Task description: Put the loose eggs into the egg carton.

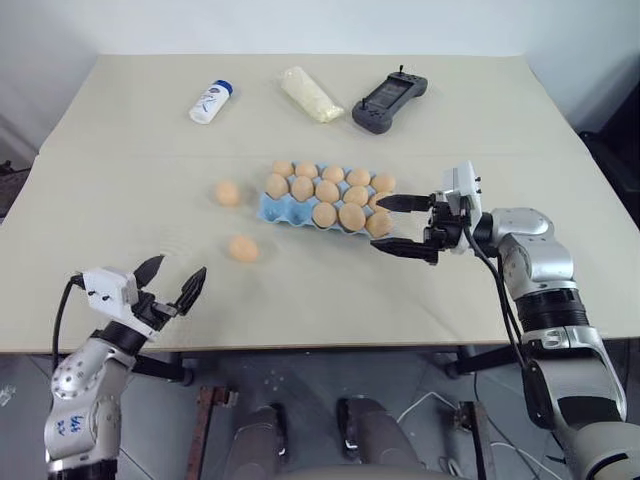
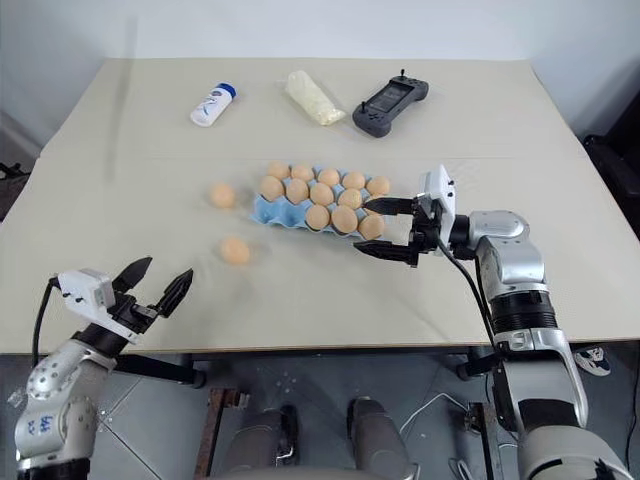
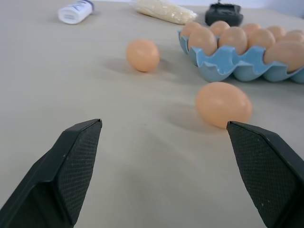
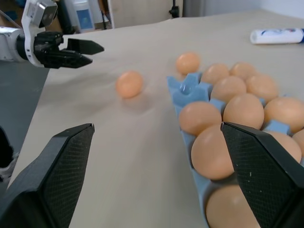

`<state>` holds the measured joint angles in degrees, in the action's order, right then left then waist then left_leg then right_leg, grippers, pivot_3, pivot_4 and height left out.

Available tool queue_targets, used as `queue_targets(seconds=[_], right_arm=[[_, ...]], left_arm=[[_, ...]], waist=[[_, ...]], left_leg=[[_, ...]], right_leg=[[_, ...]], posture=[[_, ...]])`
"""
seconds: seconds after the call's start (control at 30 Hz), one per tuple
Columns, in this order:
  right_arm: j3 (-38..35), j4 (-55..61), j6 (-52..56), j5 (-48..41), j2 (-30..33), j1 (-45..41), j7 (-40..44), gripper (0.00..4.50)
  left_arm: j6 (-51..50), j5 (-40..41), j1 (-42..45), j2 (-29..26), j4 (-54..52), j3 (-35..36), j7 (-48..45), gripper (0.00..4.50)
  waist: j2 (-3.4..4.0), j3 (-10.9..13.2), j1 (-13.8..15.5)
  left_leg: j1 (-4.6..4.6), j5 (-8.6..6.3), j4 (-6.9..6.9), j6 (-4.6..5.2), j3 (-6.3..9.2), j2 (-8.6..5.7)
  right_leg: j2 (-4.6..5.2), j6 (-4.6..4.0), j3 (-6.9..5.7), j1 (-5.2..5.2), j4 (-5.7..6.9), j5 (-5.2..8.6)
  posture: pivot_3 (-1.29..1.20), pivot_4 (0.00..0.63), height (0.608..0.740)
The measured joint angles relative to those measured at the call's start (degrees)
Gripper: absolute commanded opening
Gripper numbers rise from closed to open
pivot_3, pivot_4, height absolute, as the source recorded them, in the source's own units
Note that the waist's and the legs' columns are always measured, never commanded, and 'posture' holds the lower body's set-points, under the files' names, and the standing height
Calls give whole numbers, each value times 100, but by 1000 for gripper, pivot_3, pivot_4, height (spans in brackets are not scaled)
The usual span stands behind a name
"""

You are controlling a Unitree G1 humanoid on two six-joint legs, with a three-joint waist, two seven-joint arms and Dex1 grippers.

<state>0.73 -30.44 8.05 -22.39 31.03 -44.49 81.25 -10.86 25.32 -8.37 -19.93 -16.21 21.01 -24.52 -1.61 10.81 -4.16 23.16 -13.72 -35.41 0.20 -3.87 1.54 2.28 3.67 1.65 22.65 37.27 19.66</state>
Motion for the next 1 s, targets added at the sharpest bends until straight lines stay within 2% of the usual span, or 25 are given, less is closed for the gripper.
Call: queue_targets(seconds=[0.2, 0.4, 0.67, 1.0], right_arm=[[4, -519, -196, 36, 34, -268, 563, 4463], [29, -862, -340, 107, 37, -500, 621, 4463], [296, -761, -397, -6, 77, -534, 646, 4463], [358, -496, -332, -79, 247, -332, 649, 4463]], left_arm=[[-191, -127, -162, 281, -806, -328, 542, 4500], [-694, -143, -132, 310, -1556, -670, 910, 4500], [-1658, -763, 1328, 408, -1183, -1193, 1826, 4500], [-2117, -1254, 2115, 801, -55, -1789, 2137, 4500]], waist=[[0, 0, 34], [0, 0, 96], [1, 0, 176], [0, 0, 246]], left_leg=[[-4, 0, -25, 0, 0, 4], [-5, -1, -33, -1, 0, 2], [2, -5, -55, 7, 1, 0], [2, -9, -65, 5, 0, 6]], right_leg=[[-7, -1, 4, -5, 17, 0], [-6, -1, 6, -9, 17, 0], [-6, 6, 4, -15, 20, -4], [-16, 7, 5, -14, 24, -5]], posture=[[0, 150, 740], [0, 150, 740], [0, 150, 740], [0, 150, 740]])
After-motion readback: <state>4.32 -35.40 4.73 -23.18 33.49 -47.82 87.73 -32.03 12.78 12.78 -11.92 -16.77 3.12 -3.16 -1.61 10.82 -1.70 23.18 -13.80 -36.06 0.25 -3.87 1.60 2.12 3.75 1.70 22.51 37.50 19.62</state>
